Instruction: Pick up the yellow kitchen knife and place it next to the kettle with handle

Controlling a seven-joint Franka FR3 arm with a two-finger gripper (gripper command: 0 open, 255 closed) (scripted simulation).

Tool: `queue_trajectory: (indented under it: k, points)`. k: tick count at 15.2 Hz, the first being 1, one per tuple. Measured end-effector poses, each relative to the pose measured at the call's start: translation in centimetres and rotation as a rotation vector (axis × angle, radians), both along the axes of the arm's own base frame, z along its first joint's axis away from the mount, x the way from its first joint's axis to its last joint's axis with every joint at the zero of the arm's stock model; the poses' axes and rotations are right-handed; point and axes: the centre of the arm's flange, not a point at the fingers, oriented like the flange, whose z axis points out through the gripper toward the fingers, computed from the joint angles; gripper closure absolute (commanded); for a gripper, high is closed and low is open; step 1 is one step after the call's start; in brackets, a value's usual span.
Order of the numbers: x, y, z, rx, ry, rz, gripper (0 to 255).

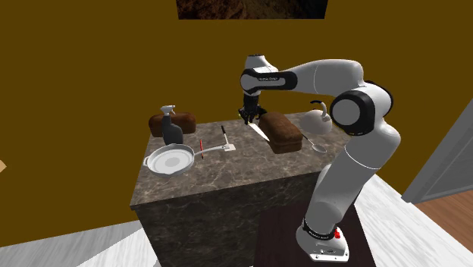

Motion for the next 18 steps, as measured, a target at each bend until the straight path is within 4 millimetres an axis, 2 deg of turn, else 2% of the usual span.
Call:
queue_trajectory:
  k: [18]
  points:
    - [-0.1,0.0,9.3,0.000,0.000,0.000,255]
